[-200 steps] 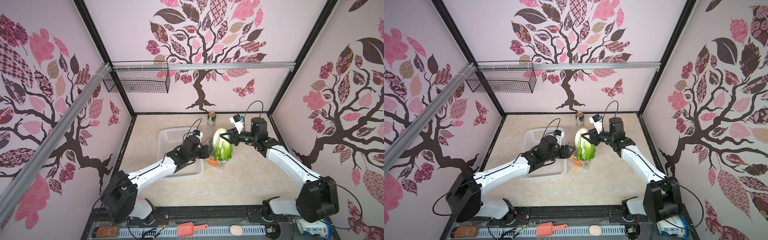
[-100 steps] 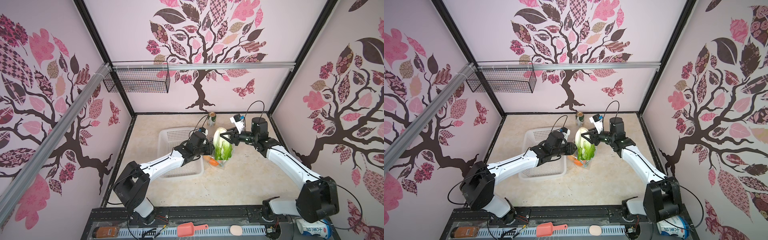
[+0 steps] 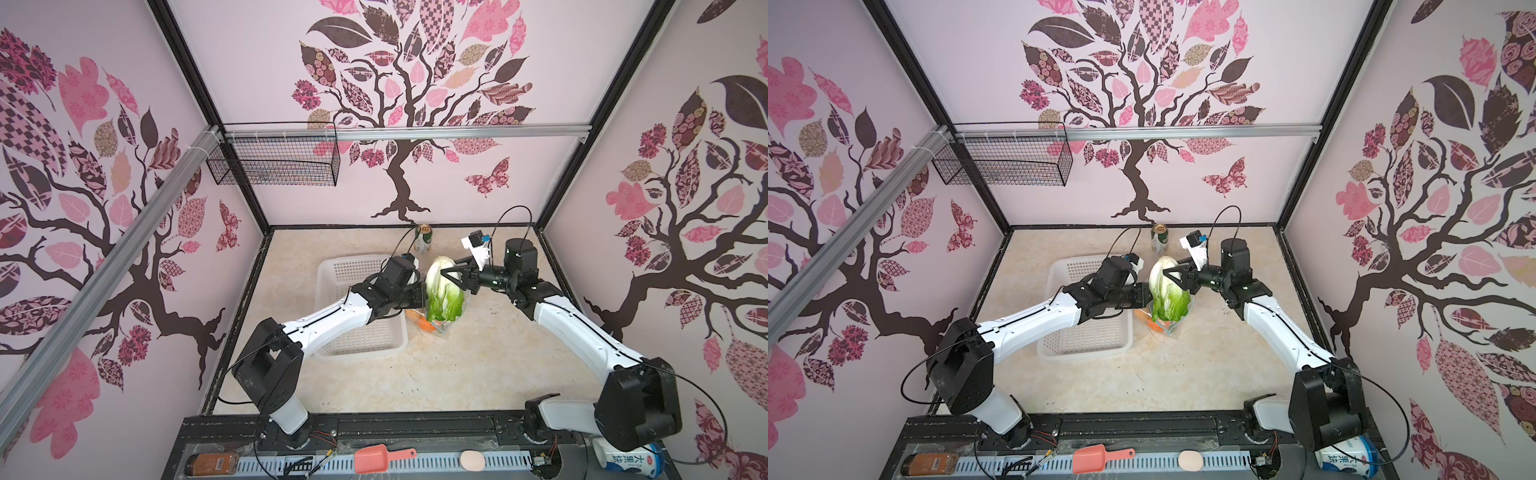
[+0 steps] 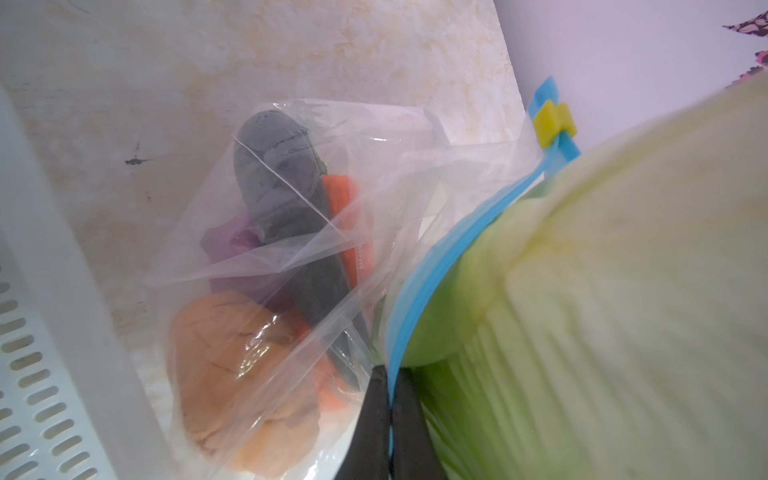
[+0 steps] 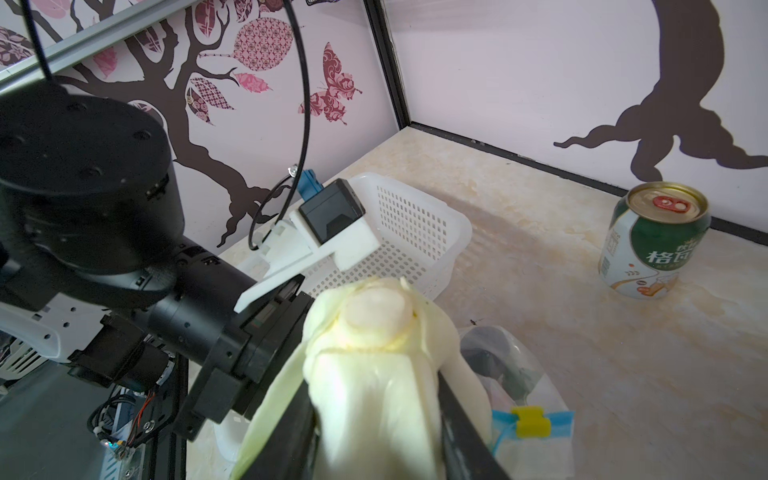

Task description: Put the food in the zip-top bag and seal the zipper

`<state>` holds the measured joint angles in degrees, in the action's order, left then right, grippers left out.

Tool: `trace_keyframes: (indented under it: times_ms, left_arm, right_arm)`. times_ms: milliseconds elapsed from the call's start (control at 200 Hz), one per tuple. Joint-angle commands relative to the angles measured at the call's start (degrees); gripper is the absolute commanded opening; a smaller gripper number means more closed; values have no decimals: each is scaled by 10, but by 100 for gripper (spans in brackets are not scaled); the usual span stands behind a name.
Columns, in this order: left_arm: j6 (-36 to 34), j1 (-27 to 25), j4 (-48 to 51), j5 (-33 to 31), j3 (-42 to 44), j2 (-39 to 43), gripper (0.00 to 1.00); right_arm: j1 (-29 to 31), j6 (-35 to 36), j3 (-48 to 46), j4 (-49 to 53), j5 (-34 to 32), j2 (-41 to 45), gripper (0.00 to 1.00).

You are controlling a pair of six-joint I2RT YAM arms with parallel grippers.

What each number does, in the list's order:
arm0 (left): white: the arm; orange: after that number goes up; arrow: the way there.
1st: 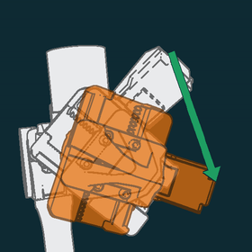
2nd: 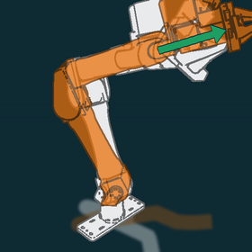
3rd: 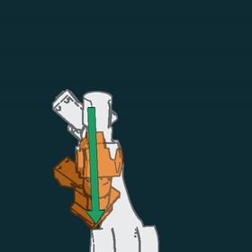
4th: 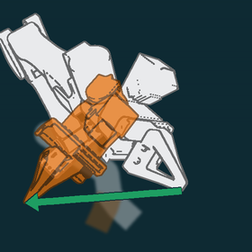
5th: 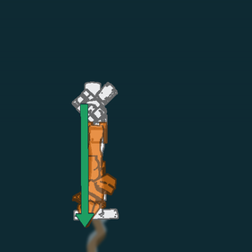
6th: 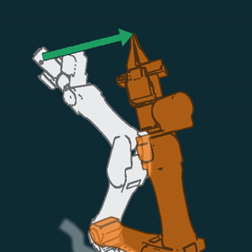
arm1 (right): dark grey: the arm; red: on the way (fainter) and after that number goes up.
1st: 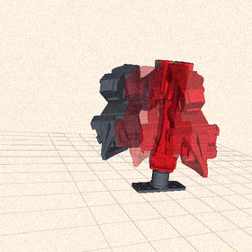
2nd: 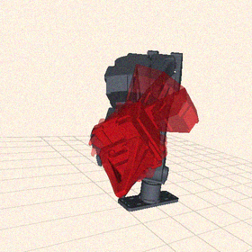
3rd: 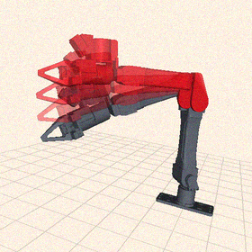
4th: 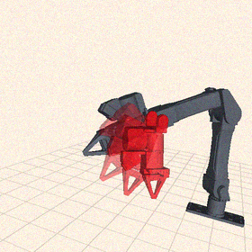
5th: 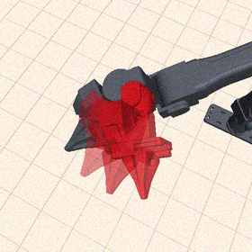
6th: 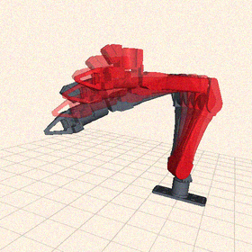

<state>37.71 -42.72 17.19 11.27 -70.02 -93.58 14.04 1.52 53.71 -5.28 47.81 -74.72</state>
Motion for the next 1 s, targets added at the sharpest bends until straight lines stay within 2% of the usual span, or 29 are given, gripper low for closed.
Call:
trace_keyframes:
  times_ms: [0,160,405,560,890,995]
  left_arm:
    - [-10,15,49,38,-58,20,3]
    - [6,47,75,103,-91,16,3]
    - [3,68,102,130,-129,-1,4]
    - [-31,69,152,124,-157,-12,4]
    - [-81,69,212,83,-140,-10,5]
    - [-85,69,221,88,-142,-5,6]
  right_arm:
    - [-2,15,-2,-43,5,28,37]
    - [-2,4,-12,-106,4,30,37]
    - [-2,18,-57,-205,-30,53,38]
    - [-2,49,-27,-171,-69,54,37]
    - [-4,12,48,-104,-41,15,37]
    - [-4,35,39,-108,-47,14,37]
